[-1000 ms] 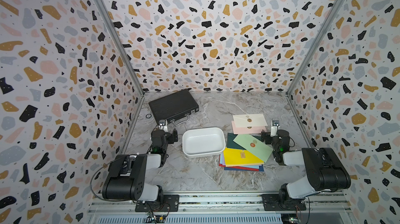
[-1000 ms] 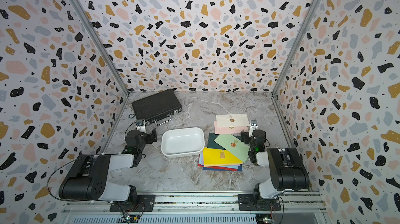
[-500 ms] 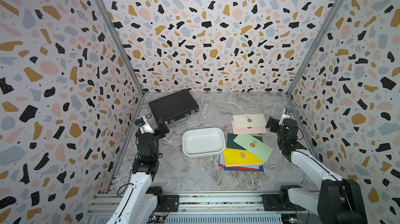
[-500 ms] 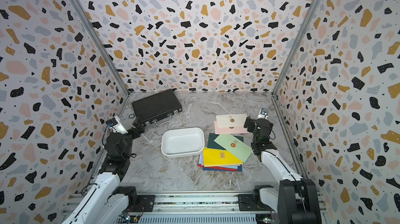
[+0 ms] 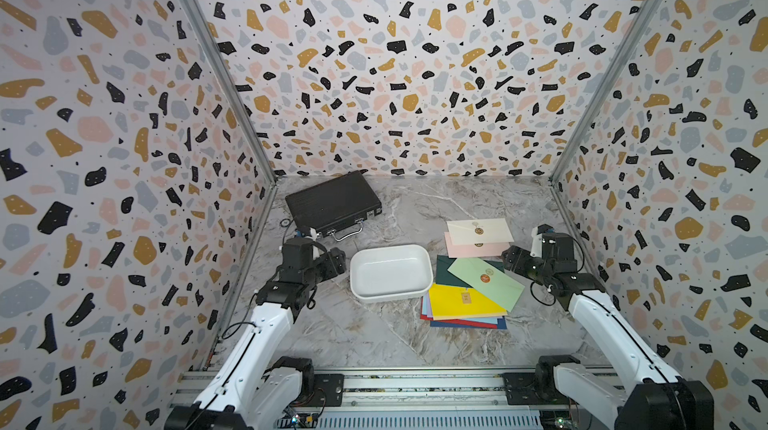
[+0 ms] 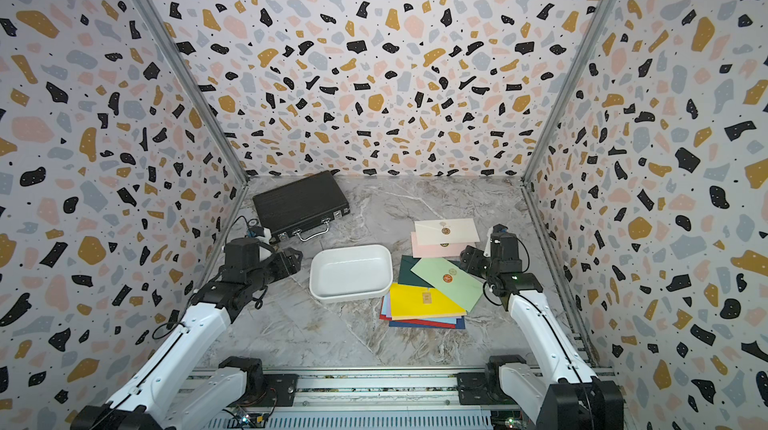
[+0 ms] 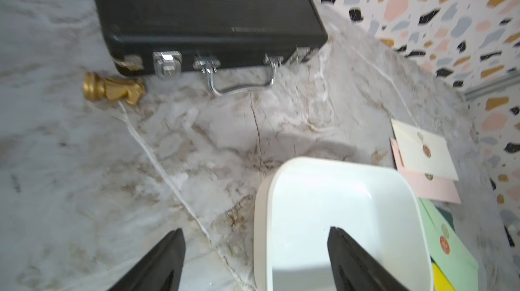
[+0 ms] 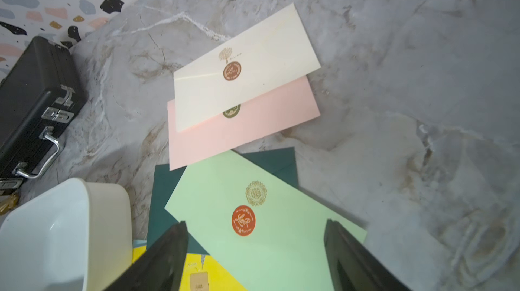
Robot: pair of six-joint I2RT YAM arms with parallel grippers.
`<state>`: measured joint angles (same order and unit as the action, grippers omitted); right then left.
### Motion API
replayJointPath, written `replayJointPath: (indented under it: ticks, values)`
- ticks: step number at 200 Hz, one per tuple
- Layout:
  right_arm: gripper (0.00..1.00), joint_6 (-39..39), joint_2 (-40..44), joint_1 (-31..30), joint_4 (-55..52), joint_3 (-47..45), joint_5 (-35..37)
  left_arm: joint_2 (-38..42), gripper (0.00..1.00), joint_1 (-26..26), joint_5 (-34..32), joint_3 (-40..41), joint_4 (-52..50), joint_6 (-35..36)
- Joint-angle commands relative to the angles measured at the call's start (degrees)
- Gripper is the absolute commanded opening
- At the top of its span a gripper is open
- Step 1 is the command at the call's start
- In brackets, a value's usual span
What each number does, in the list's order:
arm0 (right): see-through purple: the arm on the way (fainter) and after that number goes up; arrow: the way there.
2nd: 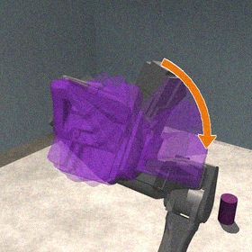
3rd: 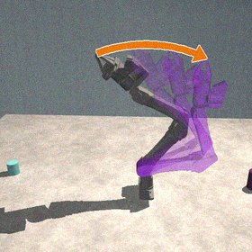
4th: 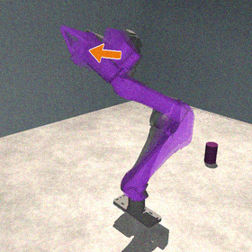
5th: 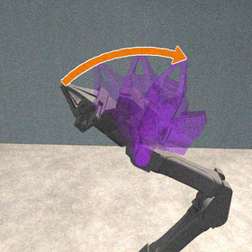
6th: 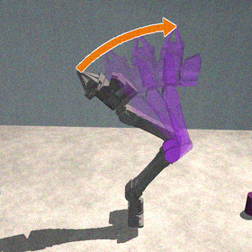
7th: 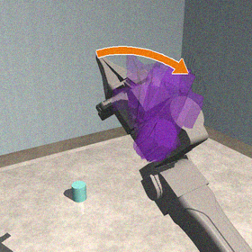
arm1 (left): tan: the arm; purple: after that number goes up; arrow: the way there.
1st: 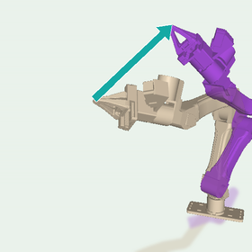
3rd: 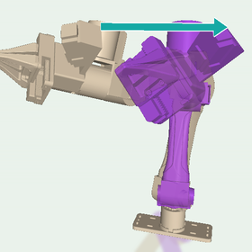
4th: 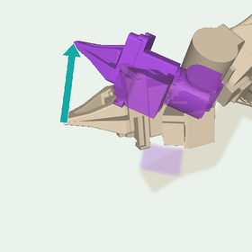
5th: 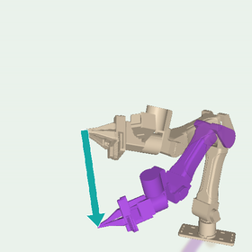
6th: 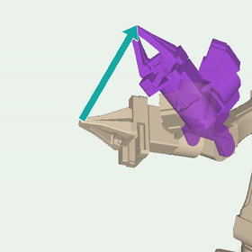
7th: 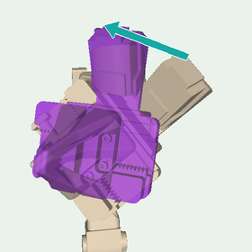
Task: Put the sealed envelopes into the storage box
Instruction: Move the storage box to the center of the board.
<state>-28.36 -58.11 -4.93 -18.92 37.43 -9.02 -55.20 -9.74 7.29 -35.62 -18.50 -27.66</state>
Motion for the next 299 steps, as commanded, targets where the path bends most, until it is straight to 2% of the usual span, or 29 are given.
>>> replayJointPath:
  ticks: [1, 30, 50, 71, 93, 149, 172, 230, 253, 260, 281, 299]
  values:
    - [0.82, 0.10, 0.02, -0.52, -4.51, -0.24, -2.73, -2.93, 0.83, -3.96, -2.81, -1.17, -2.22, 1.55]
    - [0.82, 0.76, -0.17, -0.81, -5.86, 0.36, -2.85, -8.97, 0.80, -6.57, -4.43, -1.65, 0.46, 2.04]
    - [0.82, 1.02, -0.12, -0.87, -6.54, 0.77, -2.85, -14.64, 0.73, -7.74, -4.71, -2.61, 2.36, 2.42]
    - [0.82, 1.32, -0.08, -0.81, -7.18, 1.19, -3.09, -20.26, 0.60, -8.03, -4.89, -4.37, 2.63, 2.53]
    - [0.81, 1.82, -0.23, -0.85, -7.35, 1.13, -2.31, -22.55, 0.47, -8.45, -6.84, -6.10, 2.10, 2.70]
    - [0.80, 1.80, -1.47, -0.79, -6.84, 0.80, -2.78, -23.40, 0.00, -8.29, -13.06, -9.28, -1.38, 7.15]
    - [0.80, 2.08, -1.66, -0.81, -6.51, 0.63, -2.76, -22.83, 0.00, -6.74, -14.13, -9.22, -0.94, 8.30]
    - [0.79, 2.25, -3.23, -0.93, -6.75, 0.74, -3.73, -23.65, 0.00, 1.10, -6.90, -9.27, 2.52, 11.29]
    - [0.78, 2.33, -4.01, -0.96, -6.99, 1.13, -3.93, -26.31, 0.00, 1.83, -4.56, -11.44, 1.51, 11.68]
    - [0.78, 2.29, -4.33, -1.04, -7.04, 1.31, -3.86, -27.01, 0.04, 1.83, -4.65, -11.89, 1.02, 11.61]
    - [0.78, 2.39, -5.55, -0.99, -7.61, 1.94, -3.68, -26.90, 0.34, 1.83, -6.19, -11.76, 0.20, 10.37]
    - [0.78, 2.43, -6.61, -1.02, -8.23, 2.40, -3.43, -23.58, 0.49, 1.83, -7.17, -11.19, -0.71, 8.59]
